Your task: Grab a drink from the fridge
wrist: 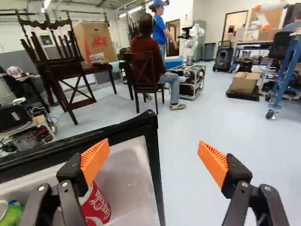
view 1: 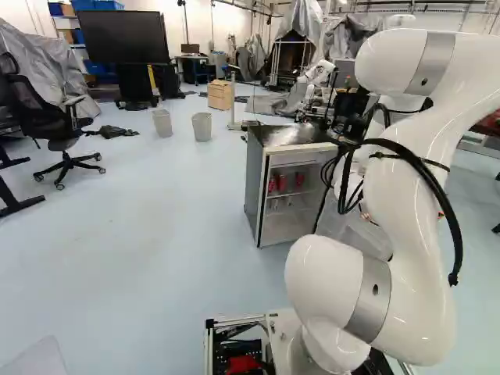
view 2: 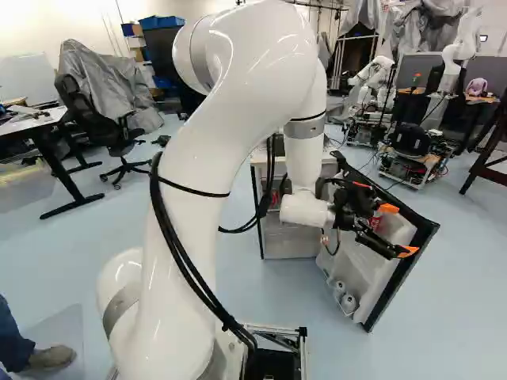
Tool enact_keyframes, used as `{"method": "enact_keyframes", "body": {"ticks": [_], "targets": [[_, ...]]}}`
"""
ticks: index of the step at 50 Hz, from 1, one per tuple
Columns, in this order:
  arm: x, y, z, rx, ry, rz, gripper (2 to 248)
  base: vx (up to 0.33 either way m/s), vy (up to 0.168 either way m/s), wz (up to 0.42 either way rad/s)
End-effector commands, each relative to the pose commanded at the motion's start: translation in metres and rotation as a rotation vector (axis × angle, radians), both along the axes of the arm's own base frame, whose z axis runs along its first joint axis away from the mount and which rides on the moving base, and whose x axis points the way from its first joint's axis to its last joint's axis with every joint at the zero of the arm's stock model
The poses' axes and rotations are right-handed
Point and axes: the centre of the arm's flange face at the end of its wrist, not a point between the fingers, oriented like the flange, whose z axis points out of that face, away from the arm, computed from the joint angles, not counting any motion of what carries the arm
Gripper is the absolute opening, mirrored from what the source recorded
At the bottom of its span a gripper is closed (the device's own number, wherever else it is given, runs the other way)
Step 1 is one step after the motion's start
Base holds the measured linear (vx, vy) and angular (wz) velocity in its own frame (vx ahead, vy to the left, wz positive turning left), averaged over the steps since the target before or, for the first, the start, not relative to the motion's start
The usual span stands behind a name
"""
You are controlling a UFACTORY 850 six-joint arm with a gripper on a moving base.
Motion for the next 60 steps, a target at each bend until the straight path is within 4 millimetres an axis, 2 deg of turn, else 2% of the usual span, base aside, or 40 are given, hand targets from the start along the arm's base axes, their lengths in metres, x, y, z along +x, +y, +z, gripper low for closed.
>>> {"method": "enact_keyframes", "body": {"ticks": [27,60], "targets": [[-0.024,0.033,0.003,0.075,0.063,0.269,247,0.000,0.000,0.000],[-0.059,0.084,0.007,0.149,0.138,0.593,247,0.000,0.000,0.000]]}}
